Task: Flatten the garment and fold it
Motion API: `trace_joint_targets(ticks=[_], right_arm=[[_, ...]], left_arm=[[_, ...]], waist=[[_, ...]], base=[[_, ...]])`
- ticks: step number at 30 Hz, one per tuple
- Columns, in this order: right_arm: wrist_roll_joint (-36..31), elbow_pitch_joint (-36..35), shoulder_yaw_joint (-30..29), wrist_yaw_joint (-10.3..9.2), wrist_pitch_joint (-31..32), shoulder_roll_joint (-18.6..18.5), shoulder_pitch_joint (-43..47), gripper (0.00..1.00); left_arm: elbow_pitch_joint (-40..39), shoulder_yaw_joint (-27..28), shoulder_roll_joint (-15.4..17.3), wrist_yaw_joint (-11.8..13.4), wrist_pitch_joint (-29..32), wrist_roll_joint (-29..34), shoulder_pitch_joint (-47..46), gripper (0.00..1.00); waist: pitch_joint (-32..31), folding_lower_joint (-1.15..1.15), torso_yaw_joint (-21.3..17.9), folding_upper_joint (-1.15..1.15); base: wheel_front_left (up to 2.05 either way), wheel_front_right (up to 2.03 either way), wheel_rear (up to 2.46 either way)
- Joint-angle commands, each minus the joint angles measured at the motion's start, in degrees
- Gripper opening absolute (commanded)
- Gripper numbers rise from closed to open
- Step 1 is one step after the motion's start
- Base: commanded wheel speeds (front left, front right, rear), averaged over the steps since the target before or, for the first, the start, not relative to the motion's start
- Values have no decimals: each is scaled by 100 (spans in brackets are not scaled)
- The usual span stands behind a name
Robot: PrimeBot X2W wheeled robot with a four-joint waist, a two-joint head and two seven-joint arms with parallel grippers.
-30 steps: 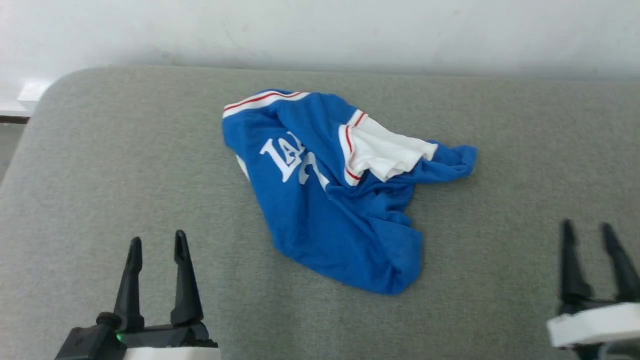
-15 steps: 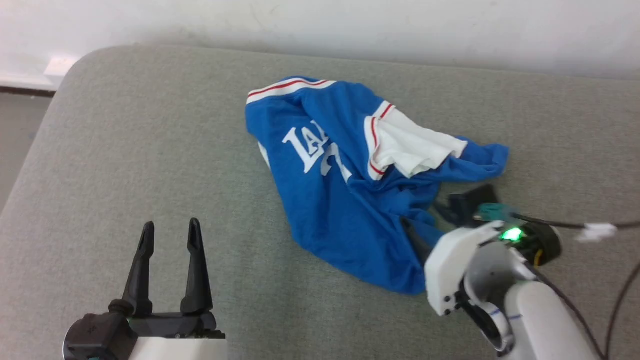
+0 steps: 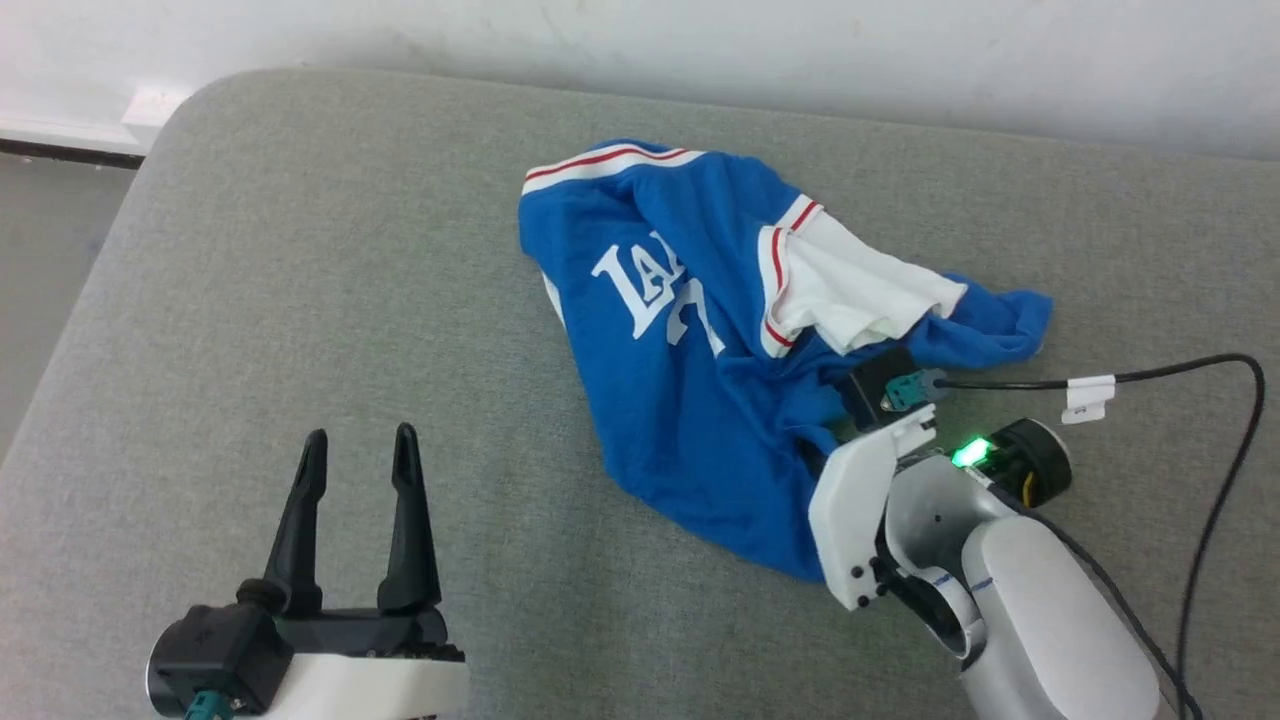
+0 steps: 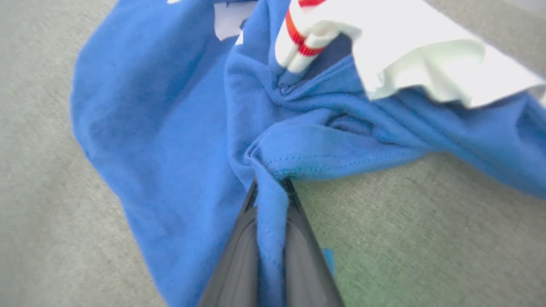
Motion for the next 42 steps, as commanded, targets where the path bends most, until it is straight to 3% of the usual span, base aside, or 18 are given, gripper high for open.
trace_joint_targets(ticks=[1,6,12,15,19,20,21,25,29,33,38,42], right_arm=[[242,-126,65,-4,21,16,-64,0],[1190,-1335,442,-4,881,-582,204,0],[2249,-3299,375,-4,2563,-1431,1787,0],[2569,-4037,99,-4,3289,-1544,2869,0],[2874,-4653,-202,-4,3928,-1406,3980,0],[2794,-4795,-296,-4,3873,-1375,4031,45],[2647,-4891,-373,-4,3755,-1361,4004,100],[2324,-5072,-279,-4,3254,-1395,3556,100],[2747,-5376,-176,-4,2816,-1050,2893,100],[2244,-5396,-644,-4,2040,-957,1769,100],[1225,-4244,-616,-4,1166,-1364,820,100],[1041,-3164,-270,-4,1254,-1553,580,100]], left_arm=[[30,-14,-28,-41,-27,-2,-83,100],[41,10,-29,-13,-27,-28,-30,100],[60,-86,-29,-26,-27,-83,22,100],[70,-104,-30,-40,-27,-110,18,100],[93,-86,-30,-65,-27,-134,-4,100],[103,-75,-30,-76,-27,-129,-10,100],[111,-65,-30,-87,-27,-124,-20,100],[159,-42,-30,-133,-27,-99,-67,100],[188,-43,-30,-145,-27,-82,-86,100],[168,-90,-30,-149,-27,-84,-118,100],[152,-189,-30,-168,-27,-86,-252,100],[182,-238,-30,-191,-27,-76,-362,100]], waist=[[-73,-1,-89,0],[-186,-1,-302,0],[-140,-1,-434,0],[-41,-1,-443,0],[77,-1,-438,0],[99,-1,-441,0],[117,-1,-446,0],[114,-1,-486,0],[75,-1,-530,0],[142,-1,-528,0],[315,-1,-418,0],[432,-1,-281,0]], base=[[0,0,0],[0,0,0],[0,0,0],[0,0,0],[0,0,0],[0,0,0],[0,0,0],[0,0,0],[0,0,0],[0,0,0],[0,0,0],[0,0,0]])
